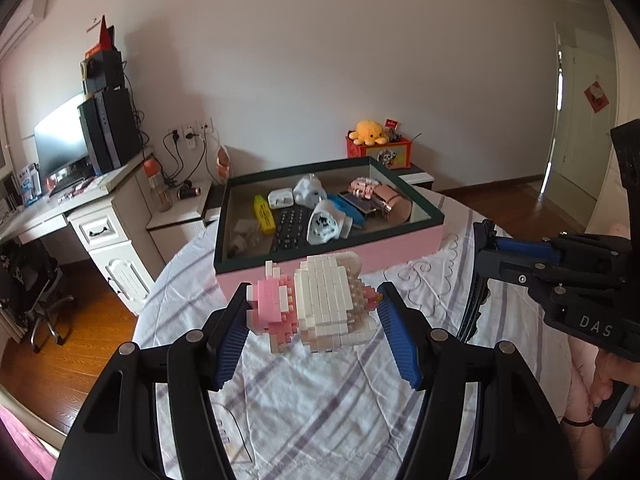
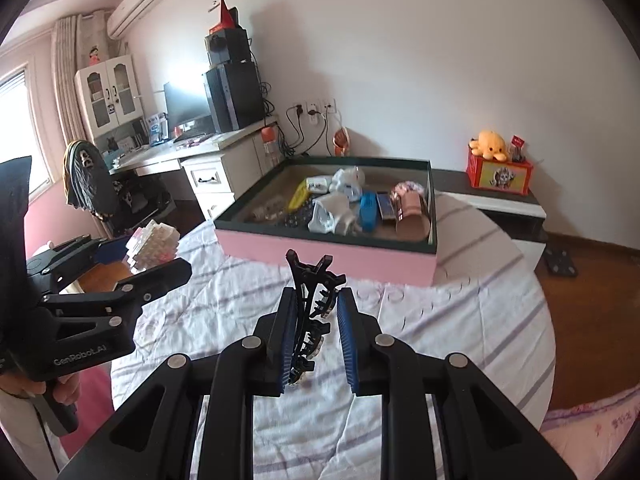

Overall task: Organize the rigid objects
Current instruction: 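Carry the block figure with the left tool into the pink box while the right tool carries the hair clip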

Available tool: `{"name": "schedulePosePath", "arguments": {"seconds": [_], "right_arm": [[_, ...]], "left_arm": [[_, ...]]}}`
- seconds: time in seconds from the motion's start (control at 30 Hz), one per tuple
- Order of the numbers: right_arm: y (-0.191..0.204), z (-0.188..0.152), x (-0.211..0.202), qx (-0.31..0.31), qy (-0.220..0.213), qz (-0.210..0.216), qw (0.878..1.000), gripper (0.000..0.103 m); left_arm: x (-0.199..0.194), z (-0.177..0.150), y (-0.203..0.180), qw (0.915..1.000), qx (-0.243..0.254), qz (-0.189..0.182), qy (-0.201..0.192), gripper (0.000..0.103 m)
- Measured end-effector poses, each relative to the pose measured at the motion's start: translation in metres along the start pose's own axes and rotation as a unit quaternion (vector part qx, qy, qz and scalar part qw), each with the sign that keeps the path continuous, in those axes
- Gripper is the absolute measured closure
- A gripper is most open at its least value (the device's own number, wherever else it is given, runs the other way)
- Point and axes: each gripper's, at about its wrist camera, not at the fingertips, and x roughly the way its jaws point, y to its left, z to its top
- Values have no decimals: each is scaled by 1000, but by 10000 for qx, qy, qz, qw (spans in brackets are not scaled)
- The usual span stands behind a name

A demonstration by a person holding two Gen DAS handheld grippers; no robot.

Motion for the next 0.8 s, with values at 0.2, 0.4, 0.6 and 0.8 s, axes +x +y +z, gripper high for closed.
{"name": "schedulePosePath", "arguments": {"seconds": [0.2, 0.4, 0.6, 0.8], "right_arm": [[-7, 32, 5, -196, -168, -43, 9997, 82], [-25, 78, 28, -385, -229, -142, 9989, 82], [-48, 115, 70, -547, -115, -354, 9978, 82], [-66, 132, 132, -632, 371, -434, 9964, 82]], "left_arm": [[16, 32, 5, 9997, 128, 61, -184, 40], [52, 70, 21, 9998, 78, -15, -198, 40], [99, 97, 42, 9999, -4, -134, -105, 40], [154, 103, 59, 9996, -171, -34, 224, 40]]}}
